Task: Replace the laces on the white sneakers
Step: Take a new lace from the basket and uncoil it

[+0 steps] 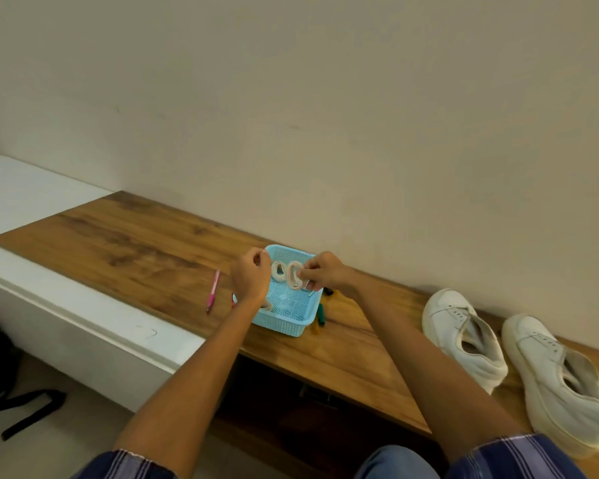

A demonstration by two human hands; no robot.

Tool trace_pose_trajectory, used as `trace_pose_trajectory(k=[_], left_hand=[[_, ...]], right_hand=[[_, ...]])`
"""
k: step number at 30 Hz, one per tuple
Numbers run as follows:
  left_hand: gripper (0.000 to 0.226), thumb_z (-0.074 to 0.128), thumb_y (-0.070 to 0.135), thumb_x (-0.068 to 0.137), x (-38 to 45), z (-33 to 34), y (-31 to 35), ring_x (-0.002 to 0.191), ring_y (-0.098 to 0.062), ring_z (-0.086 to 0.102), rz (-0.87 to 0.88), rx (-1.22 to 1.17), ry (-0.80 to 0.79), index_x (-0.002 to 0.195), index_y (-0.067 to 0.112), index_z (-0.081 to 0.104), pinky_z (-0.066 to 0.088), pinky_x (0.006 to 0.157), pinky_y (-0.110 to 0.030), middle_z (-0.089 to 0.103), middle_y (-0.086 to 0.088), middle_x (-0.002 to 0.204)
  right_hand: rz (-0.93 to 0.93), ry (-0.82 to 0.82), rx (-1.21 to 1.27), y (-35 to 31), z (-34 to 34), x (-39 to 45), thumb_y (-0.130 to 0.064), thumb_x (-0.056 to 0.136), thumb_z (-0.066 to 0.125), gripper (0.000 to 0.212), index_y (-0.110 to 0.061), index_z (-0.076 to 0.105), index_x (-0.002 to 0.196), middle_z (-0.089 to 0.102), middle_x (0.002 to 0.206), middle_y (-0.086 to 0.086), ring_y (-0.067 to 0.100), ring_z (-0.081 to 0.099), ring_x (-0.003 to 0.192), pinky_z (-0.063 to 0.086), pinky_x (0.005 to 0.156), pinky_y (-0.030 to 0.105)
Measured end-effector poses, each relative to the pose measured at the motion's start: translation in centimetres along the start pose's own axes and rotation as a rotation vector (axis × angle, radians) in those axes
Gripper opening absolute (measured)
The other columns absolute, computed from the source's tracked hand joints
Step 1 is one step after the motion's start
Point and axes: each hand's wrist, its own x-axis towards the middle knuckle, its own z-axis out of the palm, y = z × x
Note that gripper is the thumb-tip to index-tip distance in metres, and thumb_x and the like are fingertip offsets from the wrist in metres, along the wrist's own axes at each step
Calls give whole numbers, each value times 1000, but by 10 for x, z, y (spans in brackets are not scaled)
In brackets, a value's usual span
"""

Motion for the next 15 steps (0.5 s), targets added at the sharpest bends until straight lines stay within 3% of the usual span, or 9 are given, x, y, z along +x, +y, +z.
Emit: trace_pose_trajectory(k=[2,5,8,11,15], left_hand=[[21,48,15,94,3,0,-10,81,-22,61,59,89,-9,100,8,67,44,63,-30,69,-8,93],[28,46,10,94,0,1,-24,95,-28,61,100,230,5,117,5,61,51,77,-41,67,-14,105],[24,44,6,94,-3,4,-33,85,-29,61,79,408,-16,112,1,58,47,64,-36,66,-18,95],[26,41,8,97,-3,6,-36,84,-27,61,56,455,-46,115,2,60,51,64,-35,66,-17,94],[28,41,5,96,-1,8,-40,85,-26,61,74,499,-49,116,5,61,47,62,-33,67,-16,93]], right_hand=[[-35,-144,-175,-2,8,7,-10,91,58,19,-1,60,74,51,60,5,-3,50,45,36,45,8],[-43,-247,-437,4,22,20,-11,90,58,40,-10,42,54,41,56,4,5,42,47,30,49,17],[3,-337,-663,10,35,30,-22,91,57,41,-15,37,56,38,60,-1,15,36,62,27,62,29],[20,-412,-850,9,40,32,-30,94,53,32,-14,45,68,44,74,1,18,39,75,25,73,35],[6,-487,-969,6,44,34,-27,95,49,24,-13,49,76,45,74,-1,21,41,80,28,68,32]])
